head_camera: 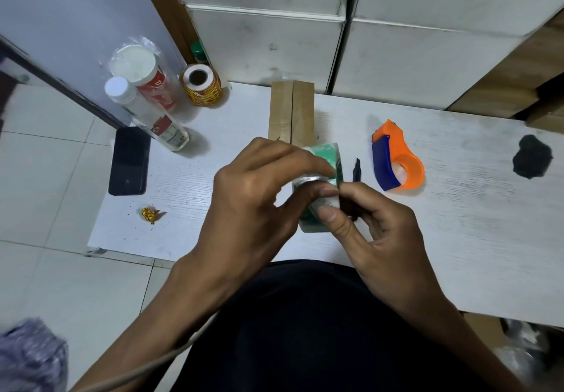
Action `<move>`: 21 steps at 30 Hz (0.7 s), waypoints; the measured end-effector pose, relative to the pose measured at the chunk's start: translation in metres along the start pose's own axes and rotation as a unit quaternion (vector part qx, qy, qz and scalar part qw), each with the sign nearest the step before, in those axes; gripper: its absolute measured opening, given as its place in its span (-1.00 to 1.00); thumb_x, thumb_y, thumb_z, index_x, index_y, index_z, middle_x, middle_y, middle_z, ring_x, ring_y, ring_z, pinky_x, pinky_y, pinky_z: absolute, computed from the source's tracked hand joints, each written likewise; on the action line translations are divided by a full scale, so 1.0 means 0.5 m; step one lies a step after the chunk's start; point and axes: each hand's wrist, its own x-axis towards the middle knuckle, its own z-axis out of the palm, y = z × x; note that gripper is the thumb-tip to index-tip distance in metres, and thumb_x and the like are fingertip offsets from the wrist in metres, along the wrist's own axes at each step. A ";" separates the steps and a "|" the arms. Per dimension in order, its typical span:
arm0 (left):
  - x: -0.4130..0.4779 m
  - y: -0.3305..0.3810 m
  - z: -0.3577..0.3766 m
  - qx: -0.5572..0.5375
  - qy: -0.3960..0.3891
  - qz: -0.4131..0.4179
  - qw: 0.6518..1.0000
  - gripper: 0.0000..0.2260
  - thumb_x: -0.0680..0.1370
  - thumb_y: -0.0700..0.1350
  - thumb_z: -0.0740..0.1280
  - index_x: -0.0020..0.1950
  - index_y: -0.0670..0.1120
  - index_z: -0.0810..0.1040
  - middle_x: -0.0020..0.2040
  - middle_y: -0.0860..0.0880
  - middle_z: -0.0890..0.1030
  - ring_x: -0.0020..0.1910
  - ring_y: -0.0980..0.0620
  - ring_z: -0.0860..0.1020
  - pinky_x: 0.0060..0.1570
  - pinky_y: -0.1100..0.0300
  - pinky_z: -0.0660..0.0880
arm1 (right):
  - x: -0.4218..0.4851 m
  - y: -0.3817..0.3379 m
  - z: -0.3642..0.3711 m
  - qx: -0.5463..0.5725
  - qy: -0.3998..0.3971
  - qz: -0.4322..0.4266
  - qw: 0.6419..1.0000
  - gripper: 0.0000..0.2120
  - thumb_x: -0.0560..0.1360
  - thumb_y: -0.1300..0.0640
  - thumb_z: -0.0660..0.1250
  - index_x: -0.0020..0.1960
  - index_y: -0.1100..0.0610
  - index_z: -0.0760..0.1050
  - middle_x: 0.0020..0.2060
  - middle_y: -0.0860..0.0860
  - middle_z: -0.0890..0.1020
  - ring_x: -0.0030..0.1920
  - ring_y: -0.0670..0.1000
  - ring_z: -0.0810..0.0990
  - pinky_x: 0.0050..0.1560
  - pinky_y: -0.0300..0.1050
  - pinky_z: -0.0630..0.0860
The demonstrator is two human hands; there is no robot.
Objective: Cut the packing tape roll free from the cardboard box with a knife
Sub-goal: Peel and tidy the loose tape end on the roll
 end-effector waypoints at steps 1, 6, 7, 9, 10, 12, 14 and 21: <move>0.000 -0.001 -0.001 -0.002 -0.007 -0.009 1.000 -0.91 0.50 -0.17 0.54 -0.01 -0.11 0.73 -0.08 -0.01 0.71 -0.08 0.01 0.61 -0.06 0.31 0.47 | -0.001 0.001 0.001 -0.011 -0.001 0.000 1.000 -0.76 0.50 -0.04 0.31 0.08 0.04 0.62 -0.16 -0.08 0.66 -0.11 0.01 0.61 -0.09 -0.19 0.55; -0.020 -0.019 0.010 -0.040 -0.029 -0.065 0.997 -0.89 0.45 -0.18 0.56 -0.04 -0.08 0.76 -0.18 0.03 0.69 -0.21 0.13 0.55 -0.20 0.22 0.50 | -0.007 0.019 0.010 -0.048 -0.031 0.013 0.998 -0.78 0.51 -0.04 0.32 0.03 0.06 0.61 -0.23 -0.01 0.61 -0.17 0.01 0.58 -0.13 -0.07 0.50; -0.025 -0.024 0.013 -0.049 -0.041 -0.072 0.995 -0.89 0.45 -0.16 0.56 -0.03 -0.08 0.75 -0.20 0.03 0.68 -0.22 0.15 0.54 -0.20 0.24 0.50 | -0.009 0.025 0.010 -0.052 -0.040 0.024 0.998 -0.81 0.52 -0.03 0.35 0.03 0.06 0.61 -0.22 -0.02 0.62 -0.16 0.00 0.59 -0.12 -0.09 0.51; -0.032 -0.036 0.019 -0.077 -0.069 -0.087 0.991 -0.86 0.47 -0.11 0.54 0.01 -0.06 0.73 -0.14 0.07 0.68 -0.19 0.18 0.56 -0.16 0.30 0.51 | -0.010 0.041 0.009 -0.052 -0.056 0.058 0.995 -0.86 0.54 0.03 0.37 0.05 0.04 0.62 -0.18 -0.05 0.67 -0.11 -0.04 0.63 -0.08 -0.18 0.54; -0.031 -0.044 0.022 -0.097 -0.077 -0.104 0.987 -0.83 0.48 -0.09 0.53 0.05 -0.04 0.71 -0.09 0.09 0.69 -0.15 0.18 0.59 -0.13 0.30 0.53 | -0.010 0.050 0.007 -0.051 -0.059 0.076 0.994 -0.87 0.55 0.05 0.38 0.07 0.04 0.63 -0.16 -0.07 0.69 -0.08 -0.08 0.65 -0.06 -0.26 0.54; -0.022 -0.076 0.034 -0.118 -0.062 -0.146 0.980 -0.82 0.52 -0.08 0.49 0.11 -0.03 0.68 0.00 0.09 0.69 -0.06 0.16 0.63 -0.09 0.26 0.58 | -0.009 0.069 -0.001 -0.056 -0.052 0.105 0.992 -0.86 0.54 0.08 0.38 0.07 0.04 0.64 -0.15 -0.11 0.71 -0.07 -0.15 0.65 -0.06 -0.40 0.50; -0.001 -0.128 0.058 -0.096 -0.012 -0.167 0.981 -0.83 0.57 -0.10 0.44 0.14 -0.07 0.67 0.03 0.06 0.68 -0.02 0.14 0.64 -0.07 0.19 0.61 | -0.008 0.087 -0.011 -0.070 -0.038 0.124 0.989 -0.88 0.53 0.11 0.38 0.05 0.06 0.64 -0.17 -0.11 0.71 -0.10 -0.15 0.65 -0.08 -0.42 0.49; 0.121 -0.330 0.174 0.084 -0.099 -0.083 0.988 -0.65 0.62 0.00 0.33 0.39 -0.04 0.54 0.39 -0.07 0.56 0.37 -0.09 0.50 0.28 -0.01 0.51 | -0.022 0.132 -0.036 -0.057 0.007 0.176 0.983 -0.86 0.55 0.09 0.35 0.08 0.06 0.63 -0.09 -0.06 0.72 -0.05 -0.13 0.68 0.01 -0.30 0.56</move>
